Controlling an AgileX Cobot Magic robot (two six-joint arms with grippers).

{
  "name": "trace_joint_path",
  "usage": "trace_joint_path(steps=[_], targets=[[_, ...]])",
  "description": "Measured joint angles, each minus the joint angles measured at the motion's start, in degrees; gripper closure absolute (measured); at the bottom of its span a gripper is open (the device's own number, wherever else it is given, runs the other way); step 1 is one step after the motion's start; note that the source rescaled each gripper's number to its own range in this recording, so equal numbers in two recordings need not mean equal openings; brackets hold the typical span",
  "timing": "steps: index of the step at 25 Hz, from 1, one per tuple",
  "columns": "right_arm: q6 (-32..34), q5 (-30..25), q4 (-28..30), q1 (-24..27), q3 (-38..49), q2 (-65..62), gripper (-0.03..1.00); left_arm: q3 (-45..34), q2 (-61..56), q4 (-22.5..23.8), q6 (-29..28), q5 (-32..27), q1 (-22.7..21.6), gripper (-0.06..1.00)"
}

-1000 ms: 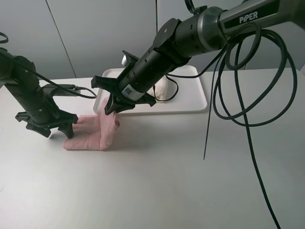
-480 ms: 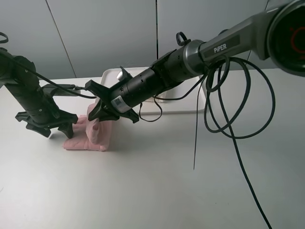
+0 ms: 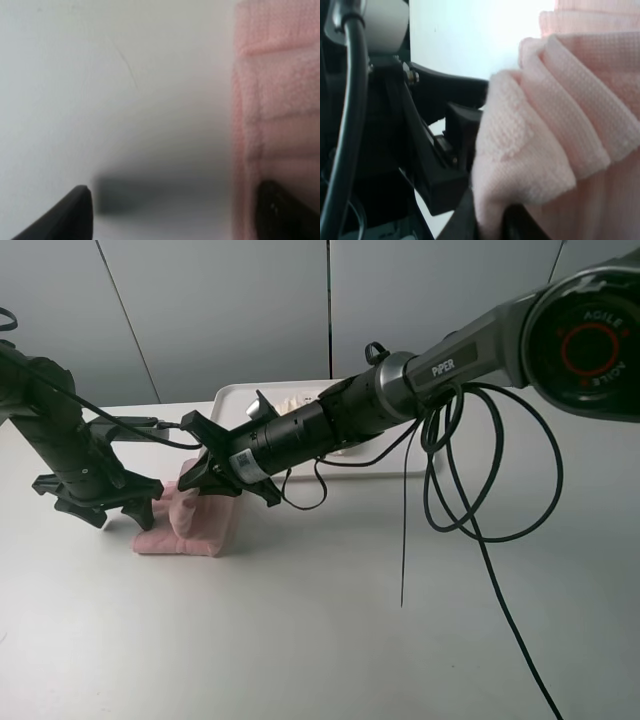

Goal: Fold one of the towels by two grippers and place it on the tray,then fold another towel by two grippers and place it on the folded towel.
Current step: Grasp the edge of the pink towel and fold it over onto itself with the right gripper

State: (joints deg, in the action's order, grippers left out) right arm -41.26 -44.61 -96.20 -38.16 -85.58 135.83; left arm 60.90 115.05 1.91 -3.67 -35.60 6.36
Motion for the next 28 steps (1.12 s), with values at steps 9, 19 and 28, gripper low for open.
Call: trace_joint_path(steps=[9, 19, 28], targets=[[-3.49, 0.76, -3.36, -1.89, 0.0, 1.81, 0.94, 0.0, 0.0, -0.09, 0.35, 0.0, 0.0, 0.09], [-4.12, 1.93, -3.47, -3.47, 0.0, 3.41, 0.94, 0.0, 0.0, -0.21, 0.35, 0.0, 0.0, 0.09], [-4.12, 2.89, -3.59, -3.47, -2.43, 3.41, 0.94, 0.0, 0.0, -1.17, 0.68, -0.11, 0.0, 0.09]])
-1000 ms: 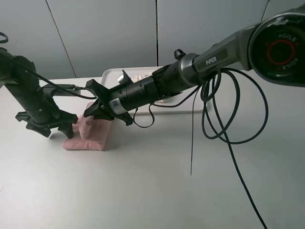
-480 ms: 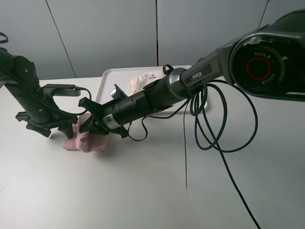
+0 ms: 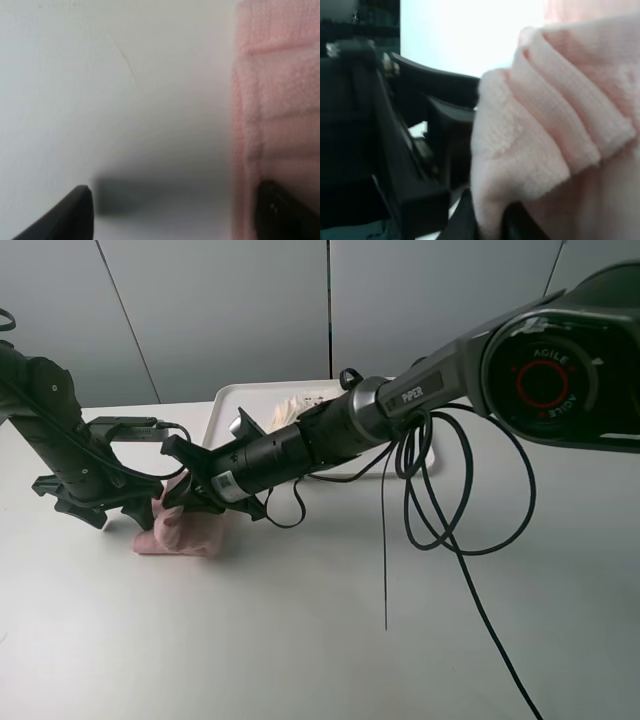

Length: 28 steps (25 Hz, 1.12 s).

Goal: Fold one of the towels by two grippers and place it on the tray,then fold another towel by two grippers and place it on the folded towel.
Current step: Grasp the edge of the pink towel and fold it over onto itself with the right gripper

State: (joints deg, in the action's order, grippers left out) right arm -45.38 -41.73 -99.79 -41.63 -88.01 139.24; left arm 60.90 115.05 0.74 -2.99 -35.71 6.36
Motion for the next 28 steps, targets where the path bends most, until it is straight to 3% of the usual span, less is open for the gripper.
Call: trace_joint_path(steps=[23, 28], targets=[[-0.36, 2.79, 0.0, 0.0, -0.77, 0.0, 0.94, 0.0, 0.0, -0.1, 0.14, -0.45, 0.0, 0.09], [-0.37, 3.23, 0.0, 0.0, -0.77, 0.0, 0.94, 1.65, 0.52, -0.21, 0.43, -3.14, 0.0, 0.09]])
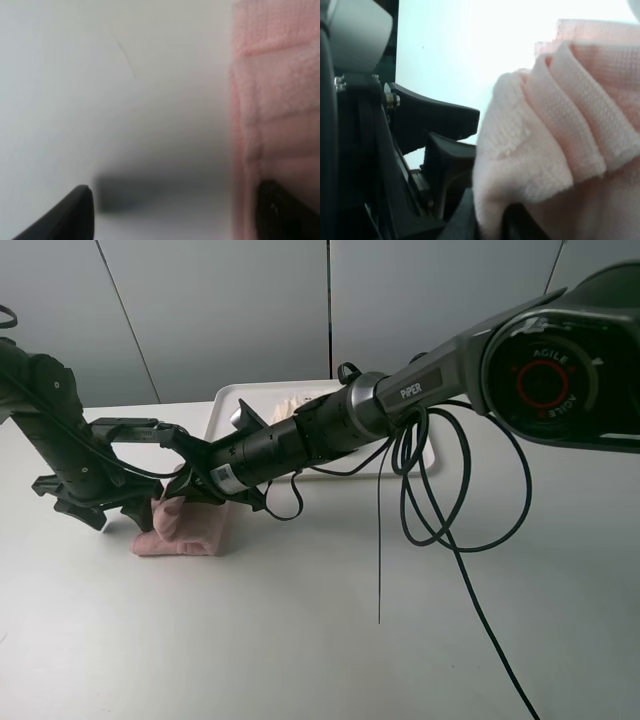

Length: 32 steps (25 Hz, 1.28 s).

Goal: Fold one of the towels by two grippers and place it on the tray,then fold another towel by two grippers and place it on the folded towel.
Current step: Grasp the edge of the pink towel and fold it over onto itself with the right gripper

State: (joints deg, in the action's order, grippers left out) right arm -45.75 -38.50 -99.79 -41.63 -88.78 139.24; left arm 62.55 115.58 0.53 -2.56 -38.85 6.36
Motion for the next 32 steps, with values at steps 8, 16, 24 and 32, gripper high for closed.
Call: trace_joint_path(steps=[8, 16, 24, 32], targets=[[-0.09, 0.26, 0.0, 0.0, -0.03, 0.0, 0.94, 1.16, -0.52, -0.13, 1.27, -2.7, 0.0, 0.09], [-0.09, 0.59, 0.0, 0.0, -0.03, 0.0, 0.94, 4.12, -3.67, -0.13, 2.56, -6.93, 0.0, 0.09], [0.16, 0.69, 0.0, 0.0, -0.03, 0.0, 0.93, 6.22, -3.91, 0.17, 3.68, -11.44, 0.0, 0.09], [0.91, 0.8, 0.0, 0.0, -0.03, 0.0, 0.43, 9.42, -3.91, 0.6, 4.4, -14.99, 0.0, 0.09]])
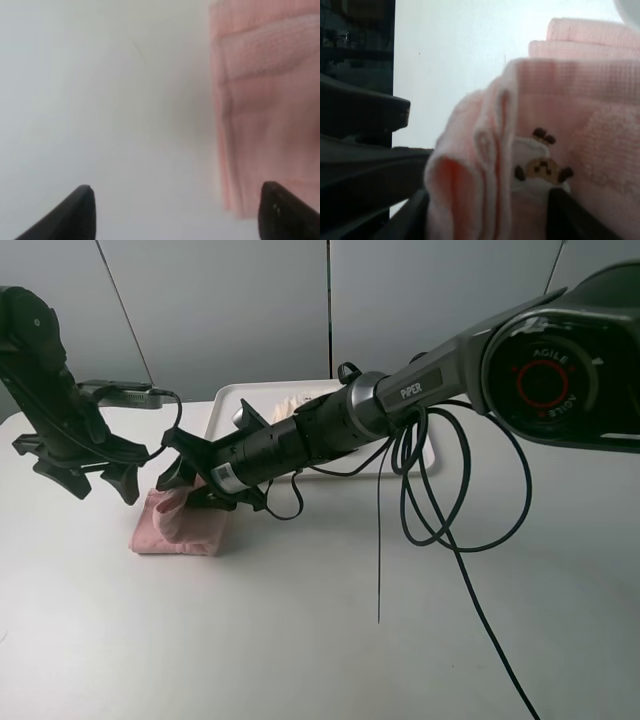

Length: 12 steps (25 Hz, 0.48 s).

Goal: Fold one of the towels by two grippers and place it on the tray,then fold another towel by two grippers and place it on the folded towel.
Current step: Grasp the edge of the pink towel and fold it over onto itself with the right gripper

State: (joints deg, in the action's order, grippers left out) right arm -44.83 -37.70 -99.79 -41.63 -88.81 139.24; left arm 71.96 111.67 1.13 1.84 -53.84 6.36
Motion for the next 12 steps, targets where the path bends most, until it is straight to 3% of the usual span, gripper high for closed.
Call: trace_joint_path(steps=[12], targets=[[-1.98, -3.36, 0.0, 0.0, -1.43, 0.0, 0.41, 6.6, 0.0, 0.11, 1.48, -4.95, 0.0, 0.09]])
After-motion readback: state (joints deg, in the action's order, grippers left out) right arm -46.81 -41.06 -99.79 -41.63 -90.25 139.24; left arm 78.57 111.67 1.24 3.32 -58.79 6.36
